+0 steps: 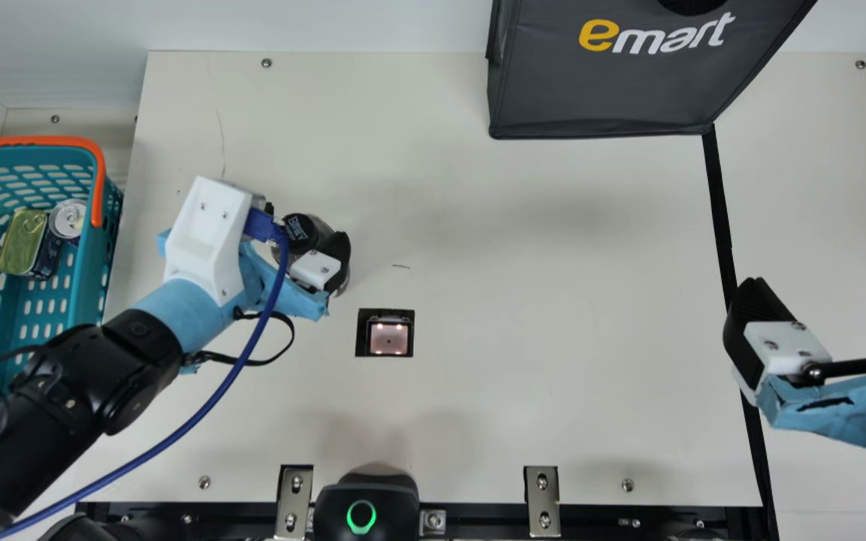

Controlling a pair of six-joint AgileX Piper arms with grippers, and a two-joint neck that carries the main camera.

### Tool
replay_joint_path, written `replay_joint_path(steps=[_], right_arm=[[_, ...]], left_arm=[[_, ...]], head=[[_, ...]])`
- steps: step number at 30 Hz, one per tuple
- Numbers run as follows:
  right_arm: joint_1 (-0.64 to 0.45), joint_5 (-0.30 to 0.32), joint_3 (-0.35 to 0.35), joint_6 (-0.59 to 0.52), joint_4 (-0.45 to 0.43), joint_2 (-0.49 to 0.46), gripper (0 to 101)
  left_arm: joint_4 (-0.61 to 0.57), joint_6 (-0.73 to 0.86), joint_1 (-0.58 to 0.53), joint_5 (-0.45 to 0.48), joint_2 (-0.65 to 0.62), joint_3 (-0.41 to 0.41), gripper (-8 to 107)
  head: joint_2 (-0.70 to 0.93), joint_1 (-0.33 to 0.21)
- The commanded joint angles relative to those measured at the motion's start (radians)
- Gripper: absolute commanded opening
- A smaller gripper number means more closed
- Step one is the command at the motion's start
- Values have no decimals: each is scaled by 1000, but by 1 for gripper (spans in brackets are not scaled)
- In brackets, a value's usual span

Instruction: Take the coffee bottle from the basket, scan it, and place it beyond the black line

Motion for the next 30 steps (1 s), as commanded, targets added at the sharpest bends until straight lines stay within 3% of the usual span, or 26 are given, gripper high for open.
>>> replay_joint_path(steps=[1, 13, 30], right_arm=[[0, 0, 0, 0, 0, 0, 91], [0, 0, 0, 0, 0, 0, 91], [0, 0, 0, 0, 0, 0, 91]], left_arm=[[-4, 1, 2, -2, 4, 0, 90], [-50, 21, -6, -5, 7, -3, 10], [-174, 210, -70, -17, -43, 0, 10]], head=[[0, -26], [0, -26], [0, -26]])
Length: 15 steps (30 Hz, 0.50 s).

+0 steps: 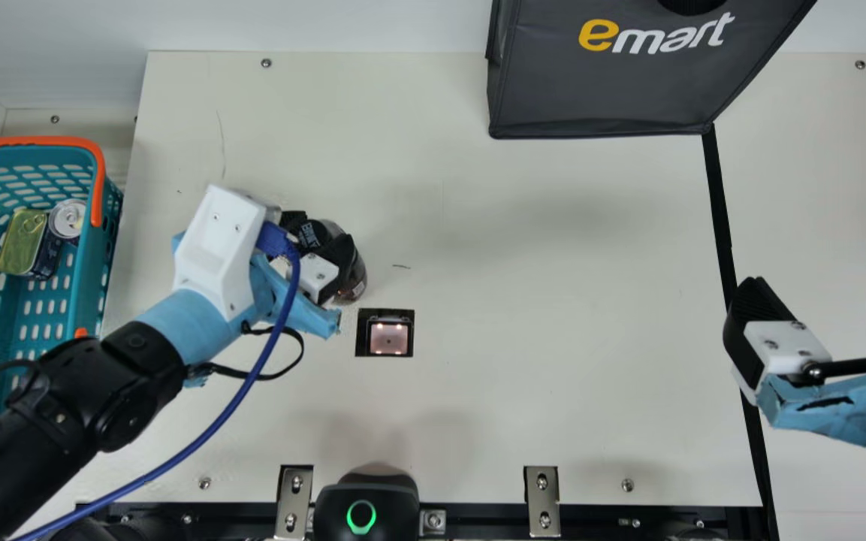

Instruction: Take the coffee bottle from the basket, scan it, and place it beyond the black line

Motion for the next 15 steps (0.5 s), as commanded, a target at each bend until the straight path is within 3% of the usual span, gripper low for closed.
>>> replay_joint_path(steps=[1, 15], right_arm=[[0, 0, 0, 0, 0, 0, 91], [0, 0, 0, 0, 0, 0, 91]], left_arm=[[-20, 45, -11, -5, -6, 1, 10], [-233, 329, -95, 20, -39, -3, 10]], head=[[2, -26], [2, -26]])
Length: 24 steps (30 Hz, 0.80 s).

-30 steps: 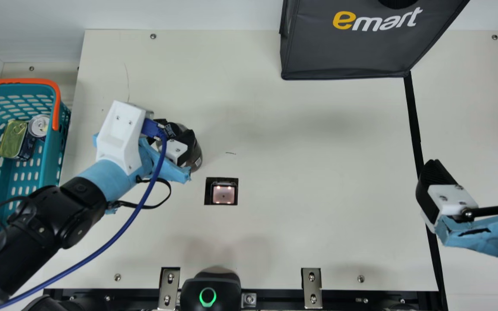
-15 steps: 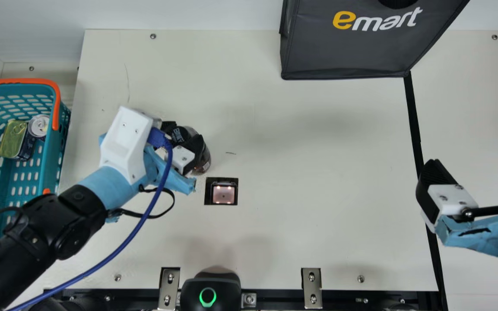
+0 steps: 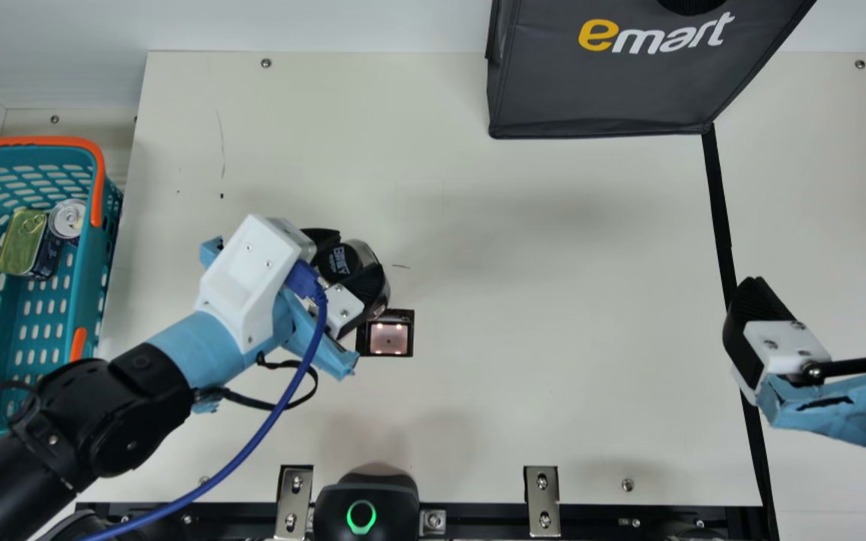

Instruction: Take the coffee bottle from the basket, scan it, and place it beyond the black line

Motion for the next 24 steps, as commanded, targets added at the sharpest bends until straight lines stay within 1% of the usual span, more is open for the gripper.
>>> replay_joint_path(steps=[1, 10, 16, 24], right_arm=[[0, 0, 0, 0, 0, 0, 91], [0, 0, 0, 0, 0, 0, 91], [0, 0, 0, 0, 0, 0, 91], [0, 1, 0, 0, 0, 0, 91]], left_arm=[[-54, 70, -8, 9, -5, -3, 10], [-253, 308, -3, 73, -34, -11, 10], [-398, 485, 34, 131, -50, -13, 10], [-587, 720, 118, 220, -56, -9, 10]], head=[[2, -26], [2, -26], [2, -26], [2, -26]])
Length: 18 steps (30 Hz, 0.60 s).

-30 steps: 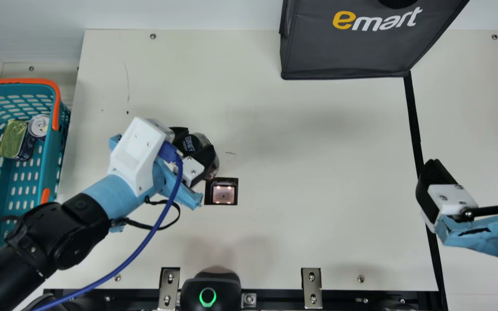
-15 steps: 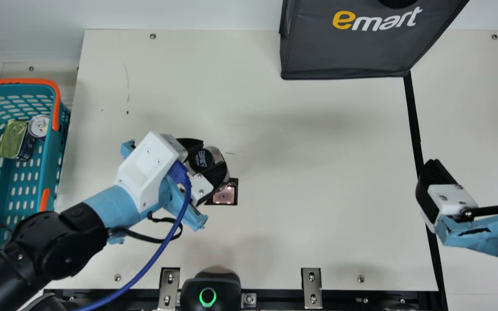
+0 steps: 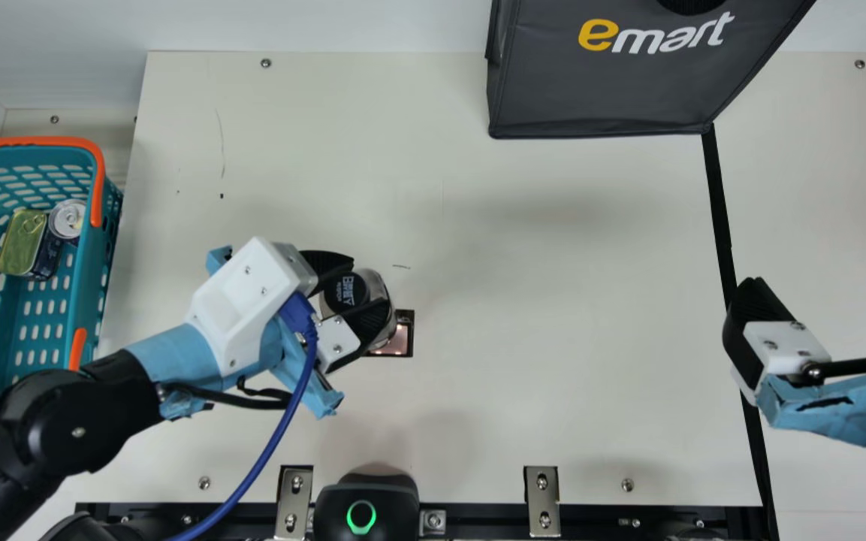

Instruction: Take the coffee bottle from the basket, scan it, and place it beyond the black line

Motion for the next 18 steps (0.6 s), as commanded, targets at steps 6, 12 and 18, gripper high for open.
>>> replay_joint_path(steps=[6, 12, 18], right_arm=[[0, 0, 0, 0, 0, 0, 91], [0, 0, 0, 0, 0, 0, 91], [0, 0, 0, 0, 0, 0, 91]], left_arm=[[-161, 218, 72, 73, 4, 16, 10], [-239, 322, 121, 110, 15, 29, 10], [-289, 382, 142, 129, 21, 39, 10]], head=[[2, -26], [2, -26], [2, -26]])
